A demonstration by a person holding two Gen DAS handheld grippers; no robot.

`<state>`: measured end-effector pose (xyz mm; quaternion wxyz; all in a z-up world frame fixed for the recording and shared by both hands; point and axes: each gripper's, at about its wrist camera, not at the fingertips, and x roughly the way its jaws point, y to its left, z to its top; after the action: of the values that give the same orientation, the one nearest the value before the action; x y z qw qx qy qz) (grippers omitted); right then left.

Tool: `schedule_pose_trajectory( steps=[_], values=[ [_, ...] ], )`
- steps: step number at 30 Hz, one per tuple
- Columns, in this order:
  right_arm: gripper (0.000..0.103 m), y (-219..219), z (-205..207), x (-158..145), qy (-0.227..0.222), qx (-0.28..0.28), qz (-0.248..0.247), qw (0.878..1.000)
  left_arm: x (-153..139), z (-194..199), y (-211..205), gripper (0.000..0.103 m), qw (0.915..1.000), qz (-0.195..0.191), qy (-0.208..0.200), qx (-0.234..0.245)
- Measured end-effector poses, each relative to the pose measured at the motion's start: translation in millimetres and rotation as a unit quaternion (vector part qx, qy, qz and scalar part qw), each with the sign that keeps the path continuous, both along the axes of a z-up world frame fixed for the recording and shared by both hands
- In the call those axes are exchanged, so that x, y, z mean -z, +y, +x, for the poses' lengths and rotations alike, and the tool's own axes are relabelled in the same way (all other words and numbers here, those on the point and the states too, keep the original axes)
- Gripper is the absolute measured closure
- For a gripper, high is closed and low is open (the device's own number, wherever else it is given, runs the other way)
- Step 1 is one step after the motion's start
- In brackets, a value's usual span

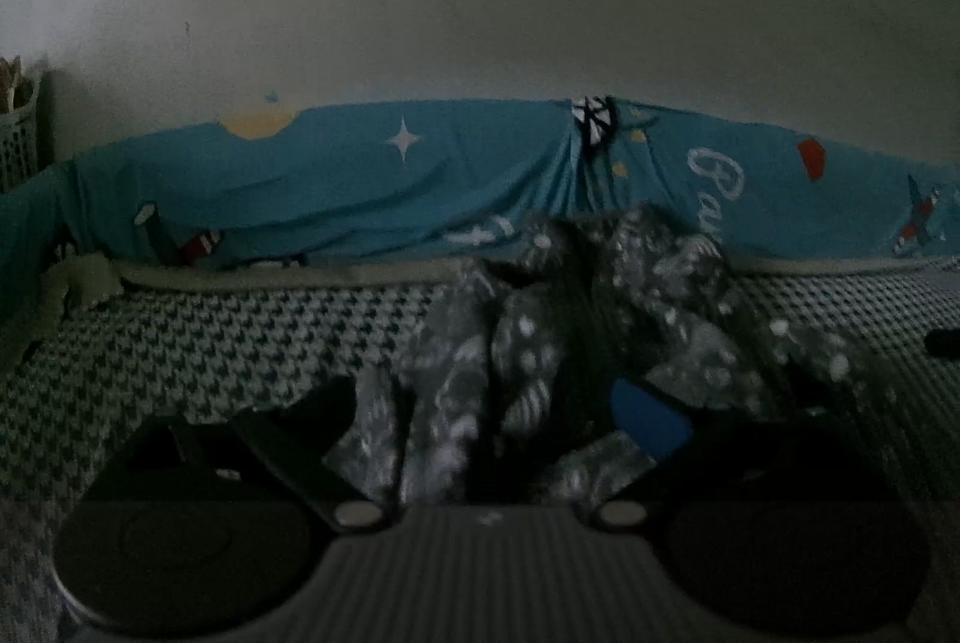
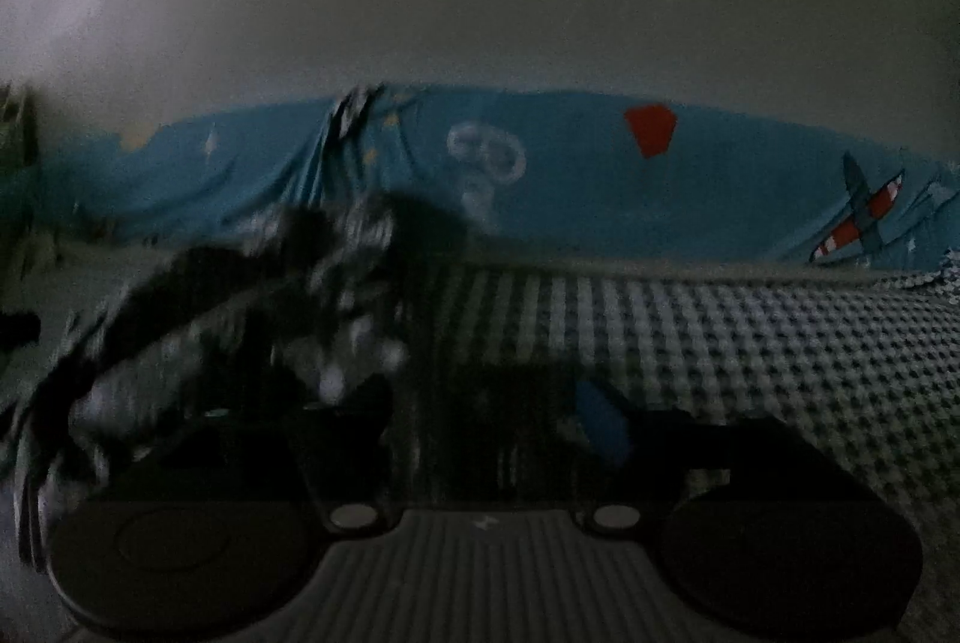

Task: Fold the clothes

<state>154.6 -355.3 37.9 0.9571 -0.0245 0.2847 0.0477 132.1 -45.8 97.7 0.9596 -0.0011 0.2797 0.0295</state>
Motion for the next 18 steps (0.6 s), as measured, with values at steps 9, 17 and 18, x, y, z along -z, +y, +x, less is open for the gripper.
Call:
schedule_pose_trajectory(
  steps=[9,17,18],
  values=[
    [0.028,16.2,-1.7,37.7,0.06,-0.056,-0.056,0.995,23.0,-21.3,-17.2,0.006,0.999,0.013,0.032,0.028],
    [0.036,22.9,17.7,57.9,0.079,-0.024,-0.096,0.992,41.1,-23.7,-34.9,0.006,0.9965,0.024,0.057,0.056],
    [0.042,20.4,21.0,58.4,0.083,-0.013,-0.09,0.992,42.5,-23.0,-35.1,0.006,0.9963,0.023,0.06,0.058]
  ],
)
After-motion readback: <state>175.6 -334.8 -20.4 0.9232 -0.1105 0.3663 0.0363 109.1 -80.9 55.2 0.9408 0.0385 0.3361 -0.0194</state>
